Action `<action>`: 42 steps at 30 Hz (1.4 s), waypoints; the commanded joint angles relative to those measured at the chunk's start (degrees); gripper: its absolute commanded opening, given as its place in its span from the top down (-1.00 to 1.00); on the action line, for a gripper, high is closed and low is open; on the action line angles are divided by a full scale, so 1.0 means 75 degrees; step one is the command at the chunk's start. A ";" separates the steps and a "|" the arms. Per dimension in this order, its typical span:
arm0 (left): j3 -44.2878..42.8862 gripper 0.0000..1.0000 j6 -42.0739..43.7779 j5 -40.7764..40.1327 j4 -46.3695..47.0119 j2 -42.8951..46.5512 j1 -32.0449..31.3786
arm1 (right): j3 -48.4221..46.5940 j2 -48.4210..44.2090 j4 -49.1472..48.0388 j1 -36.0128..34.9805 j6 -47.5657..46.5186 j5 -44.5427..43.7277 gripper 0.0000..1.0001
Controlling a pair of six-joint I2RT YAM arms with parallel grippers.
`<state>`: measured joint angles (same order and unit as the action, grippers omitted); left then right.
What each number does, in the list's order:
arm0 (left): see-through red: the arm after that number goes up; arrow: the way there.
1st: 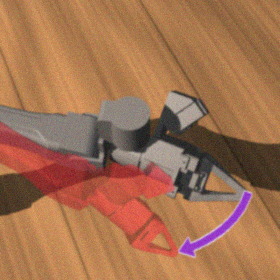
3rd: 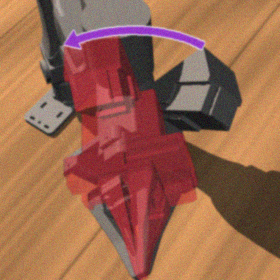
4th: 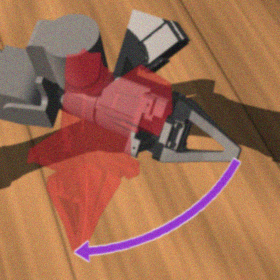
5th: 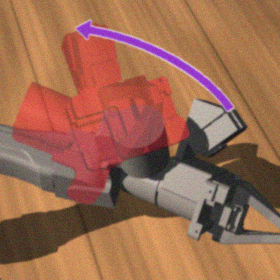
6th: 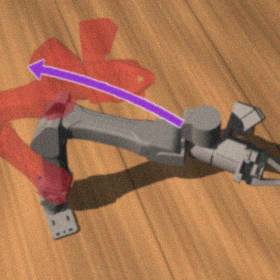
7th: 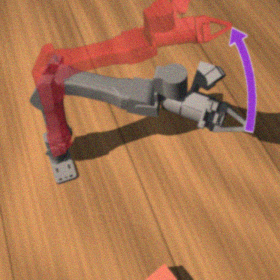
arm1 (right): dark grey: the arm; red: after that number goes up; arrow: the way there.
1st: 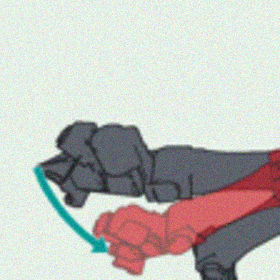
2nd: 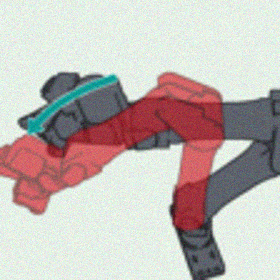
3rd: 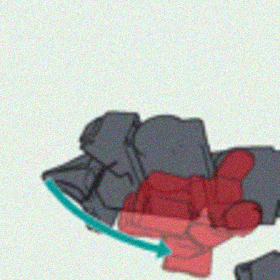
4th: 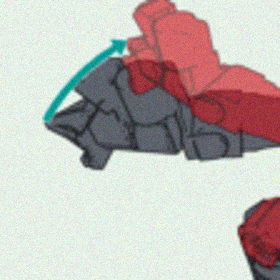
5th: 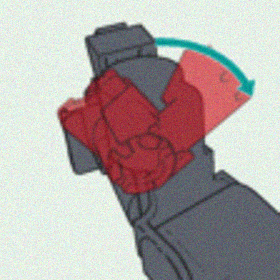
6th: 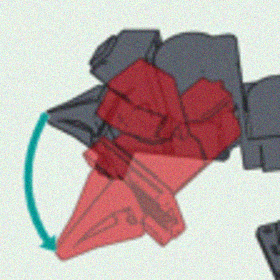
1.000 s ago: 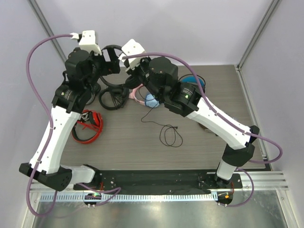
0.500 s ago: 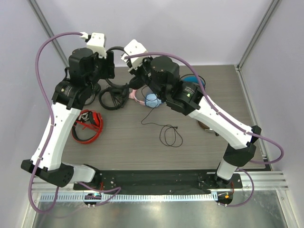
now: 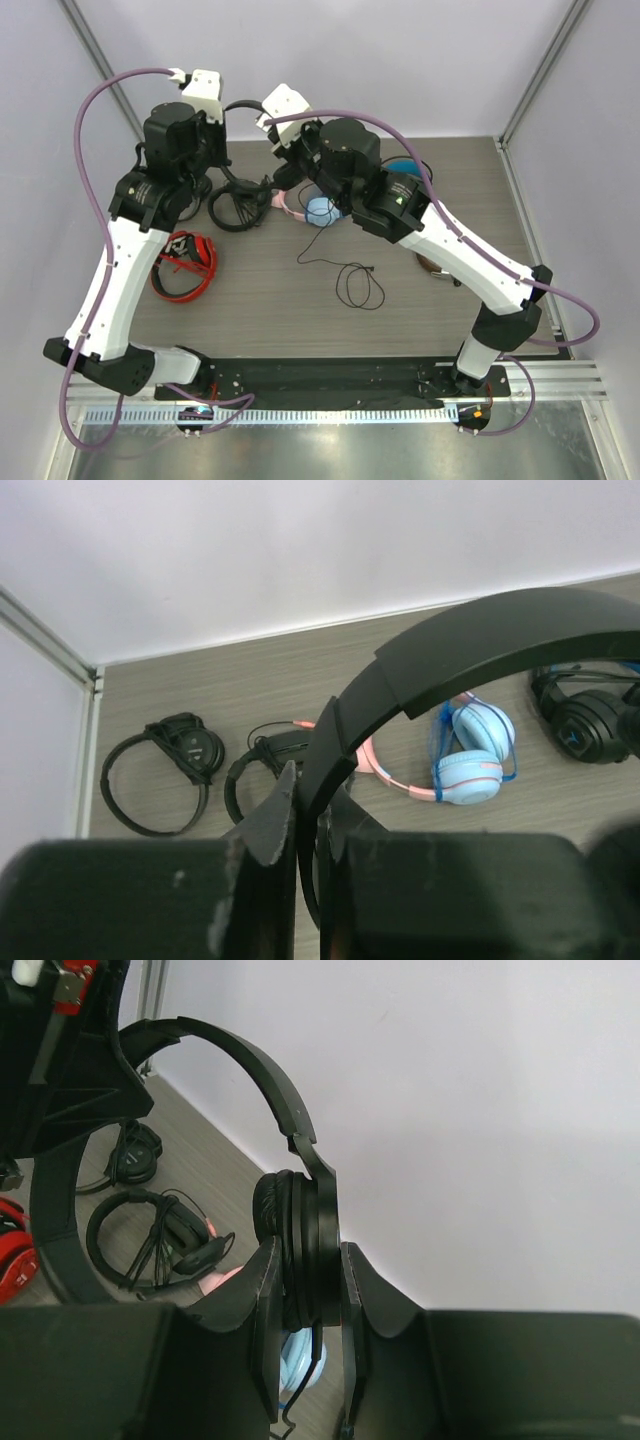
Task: Wrap the headphones
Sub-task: Wrap the headphone cable with the right arm
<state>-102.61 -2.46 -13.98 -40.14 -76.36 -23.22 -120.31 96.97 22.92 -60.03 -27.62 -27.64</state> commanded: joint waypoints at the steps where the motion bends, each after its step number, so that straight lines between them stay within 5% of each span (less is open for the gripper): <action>1: -0.0076 0.99 0.0117 -0.0011 0.0255 0.0103 -0.0021 | -0.0130 -0.0496 -0.0290 0.0012 0.0026 0.0087 0.98; 4: -0.0112 0.99 0.0070 -0.0163 0.0219 0.0079 -0.0021 | -0.0165 -0.0460 -0.0267 0.0023 0.0154 0.0029 0.94; 8: -0.0053 1.00 -0.0059 -0.0245 0.0254 0.0115 -0.0021 | -0.0189 -0.0612 -0.0220 0.0024 0.0400 -0.0182 -0.99; 17: -0.0217 1.00 -0.1101 0.0129 -0.0027 0.0114 0.0553 | 0.1098 -0.2568 0.0355 0.0373 0.1699 0.2008 -0.99; 25: -0.0112 0.99 -0.1371 -0.0034 0.0313 0.0524 0.0565 | 0.4285 -0.4466 -0.0172 0.1008 0.2603 0.1915 -0.99; 30: -0.0369 1.00 -0.1383 0.0023 0.0302 0.0618 0.0565 | 0.5796 -0.4597 -0.0875 0.1183 0.3400 0.2336 -0.99; 42: -0.0756 1.00 -0.1500 0.0223 0.0043 0.0630 0.0565 | 0.7921 -0.3520 -0.4261 0.1383 0.2510 0.3240 -0.90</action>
<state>-105.54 -11.86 -13.58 -41.98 -73.36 -19.05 -59.55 69.23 4.49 -50.43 -7.60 -5.54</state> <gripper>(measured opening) 0.040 0.964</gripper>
